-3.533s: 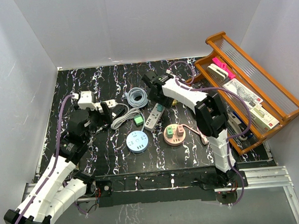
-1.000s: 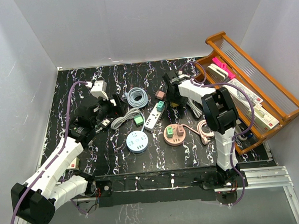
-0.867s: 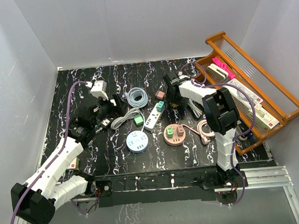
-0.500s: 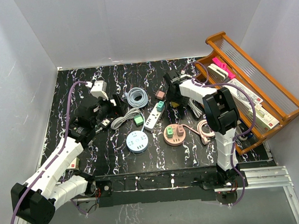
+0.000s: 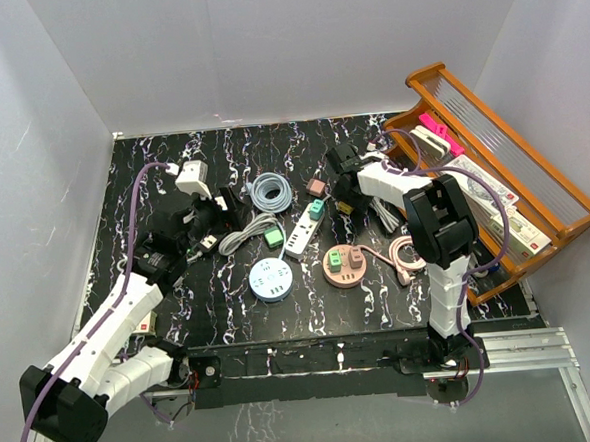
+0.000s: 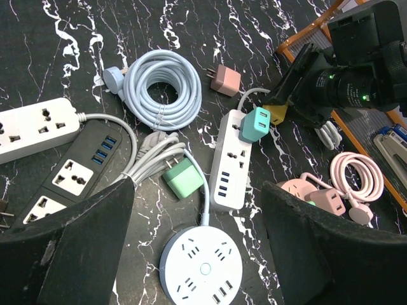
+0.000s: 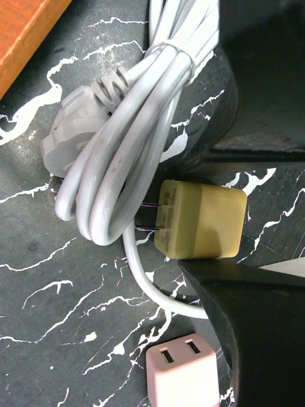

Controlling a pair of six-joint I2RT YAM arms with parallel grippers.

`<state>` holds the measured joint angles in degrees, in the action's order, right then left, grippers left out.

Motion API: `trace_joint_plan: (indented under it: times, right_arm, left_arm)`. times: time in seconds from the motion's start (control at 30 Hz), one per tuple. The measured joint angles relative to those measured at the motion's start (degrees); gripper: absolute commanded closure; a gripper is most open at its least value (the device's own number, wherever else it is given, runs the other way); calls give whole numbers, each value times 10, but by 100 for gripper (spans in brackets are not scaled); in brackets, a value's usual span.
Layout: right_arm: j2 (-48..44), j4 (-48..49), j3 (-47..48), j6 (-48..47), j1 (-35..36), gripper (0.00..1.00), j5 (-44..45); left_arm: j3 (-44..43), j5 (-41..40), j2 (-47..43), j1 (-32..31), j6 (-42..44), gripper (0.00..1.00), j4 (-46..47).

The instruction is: Insert the plug

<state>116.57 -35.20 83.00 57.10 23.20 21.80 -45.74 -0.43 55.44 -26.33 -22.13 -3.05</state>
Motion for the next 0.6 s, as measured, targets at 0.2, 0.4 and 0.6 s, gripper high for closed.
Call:
trace_joint_plan:
  times: [0.2, 0.4, 0.6]
  right_arm:
    - [-19, 11, -23, -1, -1, 57, -19]
    - [-113, 37, -100, 4, -1, 63, -75]
    - [-266, 133, -175, 36, -1, 59, -159]
  left_arm:
    - [0, 29, 15, 0, -14, 21, 2]
    - [10, 119, 45, -2, -54, 20, 37]
    - [16, 150, 77, -37, -91, 21, 82]
